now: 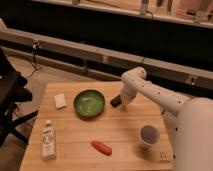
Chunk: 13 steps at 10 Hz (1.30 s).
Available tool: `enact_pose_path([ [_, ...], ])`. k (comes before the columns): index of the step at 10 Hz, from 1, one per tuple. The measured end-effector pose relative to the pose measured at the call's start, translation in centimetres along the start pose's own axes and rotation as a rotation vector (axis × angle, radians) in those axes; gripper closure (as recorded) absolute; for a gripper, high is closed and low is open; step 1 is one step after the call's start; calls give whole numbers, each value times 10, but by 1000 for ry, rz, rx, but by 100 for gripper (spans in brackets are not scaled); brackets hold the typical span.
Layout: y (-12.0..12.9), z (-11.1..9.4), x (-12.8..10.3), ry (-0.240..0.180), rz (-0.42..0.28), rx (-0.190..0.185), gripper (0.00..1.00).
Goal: Push the eraser across the table
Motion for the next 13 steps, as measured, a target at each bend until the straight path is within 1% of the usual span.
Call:
enact_pose_path([
  [2, -14, 7, 7, -2, 4, 22, 100],
  [4, -25, 15, 3, -12, -5, 37, 100],
  [6, -29, 15, 0, -15, -12, 42, 100],
  [8, -28, 14, -1, -16, -13, 38, 100],
  [9, -30, 14, -4, -22, -26, 40, 100],
  [10, -35, 16, -12, -34, -54, 50, 100],
  [11, -42, 17, -24, -35, -69, 52, 100],
  [13, -50, 18, -38, -31, -63, 51, 100],
])
